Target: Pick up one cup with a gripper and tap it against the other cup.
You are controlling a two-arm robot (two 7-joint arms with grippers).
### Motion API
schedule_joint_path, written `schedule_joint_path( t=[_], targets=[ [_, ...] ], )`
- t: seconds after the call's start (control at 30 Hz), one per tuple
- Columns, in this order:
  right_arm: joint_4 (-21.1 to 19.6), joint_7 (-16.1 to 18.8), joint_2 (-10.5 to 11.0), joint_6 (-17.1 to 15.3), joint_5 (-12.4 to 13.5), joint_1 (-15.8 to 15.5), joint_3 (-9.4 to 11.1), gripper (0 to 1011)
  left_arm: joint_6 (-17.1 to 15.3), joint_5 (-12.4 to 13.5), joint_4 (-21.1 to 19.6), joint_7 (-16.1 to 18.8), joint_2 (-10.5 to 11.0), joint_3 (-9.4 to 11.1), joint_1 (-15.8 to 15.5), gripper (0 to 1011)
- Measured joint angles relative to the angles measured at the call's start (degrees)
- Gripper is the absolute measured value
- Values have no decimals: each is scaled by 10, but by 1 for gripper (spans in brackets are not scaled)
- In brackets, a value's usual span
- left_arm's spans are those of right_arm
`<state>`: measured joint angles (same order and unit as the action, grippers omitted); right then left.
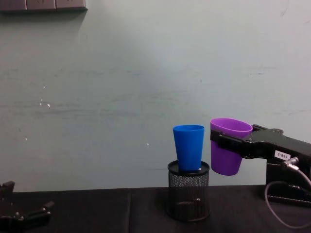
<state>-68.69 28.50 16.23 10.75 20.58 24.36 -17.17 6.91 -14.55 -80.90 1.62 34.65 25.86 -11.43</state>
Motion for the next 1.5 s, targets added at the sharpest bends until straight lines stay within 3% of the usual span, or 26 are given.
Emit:
schedule_joint_path(
  t=[0.63,0.97,1.5],
  targets=[
    [-28,-1,15,-21,10,-15,-4,731,0,0,0,0,0,0,0,1012],
    [-77,-8,37,-40,26,-53,2,731,0,0,0,0,0,0,0,1011],
    [-127,-6,68,-41,39,-111,4,731,0,0,0,0,0,0,0,1011]
  ],
)
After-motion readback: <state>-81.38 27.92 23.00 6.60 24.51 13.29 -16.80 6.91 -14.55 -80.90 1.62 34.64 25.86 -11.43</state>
